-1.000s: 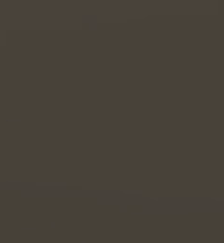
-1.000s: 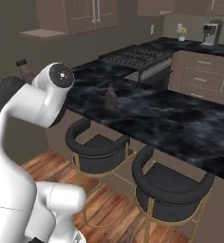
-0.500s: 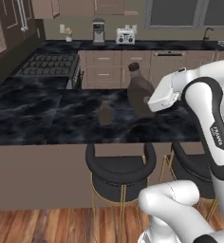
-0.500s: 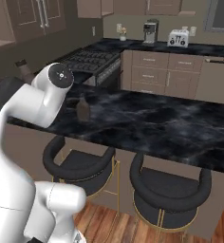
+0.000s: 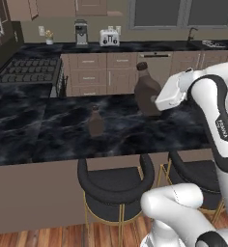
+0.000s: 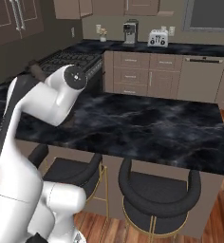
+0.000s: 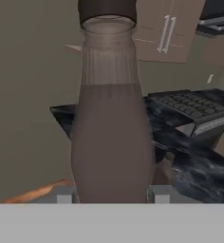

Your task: The dining table condiment station is running low on syrup bottle. Refill the condiment station by opening the cabinet and taking the syrup bottle from the cabinet and placing it on the dining table.

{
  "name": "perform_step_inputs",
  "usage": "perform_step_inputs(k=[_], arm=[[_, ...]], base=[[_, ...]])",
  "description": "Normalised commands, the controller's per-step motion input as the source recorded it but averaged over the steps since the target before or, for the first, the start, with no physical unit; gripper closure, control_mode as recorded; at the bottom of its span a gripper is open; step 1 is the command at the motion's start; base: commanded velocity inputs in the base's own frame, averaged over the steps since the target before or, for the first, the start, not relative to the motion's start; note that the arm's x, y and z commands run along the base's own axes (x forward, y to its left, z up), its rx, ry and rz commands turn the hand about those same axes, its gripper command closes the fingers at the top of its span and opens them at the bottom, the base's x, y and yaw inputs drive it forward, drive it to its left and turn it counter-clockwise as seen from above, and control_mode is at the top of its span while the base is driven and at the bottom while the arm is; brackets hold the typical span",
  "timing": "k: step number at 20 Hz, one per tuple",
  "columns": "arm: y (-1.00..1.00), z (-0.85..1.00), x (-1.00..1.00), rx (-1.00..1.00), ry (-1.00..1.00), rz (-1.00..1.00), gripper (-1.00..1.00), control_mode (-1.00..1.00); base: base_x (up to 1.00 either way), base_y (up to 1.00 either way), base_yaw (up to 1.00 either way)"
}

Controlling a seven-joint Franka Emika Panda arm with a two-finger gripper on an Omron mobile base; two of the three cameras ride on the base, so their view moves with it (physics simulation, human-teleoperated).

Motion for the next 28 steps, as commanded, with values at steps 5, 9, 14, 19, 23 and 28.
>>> perform_step_inputs(k=[5,9,14,19,23,28], arm=[[-0.56,-0.52,0.89,0.08,-0.09,0.28,1.0,-1.0],[-0.42,-0.61,0.77,0.04,-0.01,0.3,1.0,-1.0],[-0.39,-0.44,0.4,0.0,-0.01,0.15,1.0,-1.0],[-0.33,-0.41,0.31,0.0,0.0,0.01,1.0,-1.0],[-0.17,-0.52,0.33,0.0,0.0,0.0,1.0,-1.0],[-0.01,-0.66,0.29,0.0,-0.02,0.01,1.0,-1.0]], base=[[0.0,0.0,0.0],[0.0,0.0,0.0],[0.0,0.0,0.0],[0.0,0.0,0.0],[0.0,0.0,0.0],[0.0,0.0,0.0]])
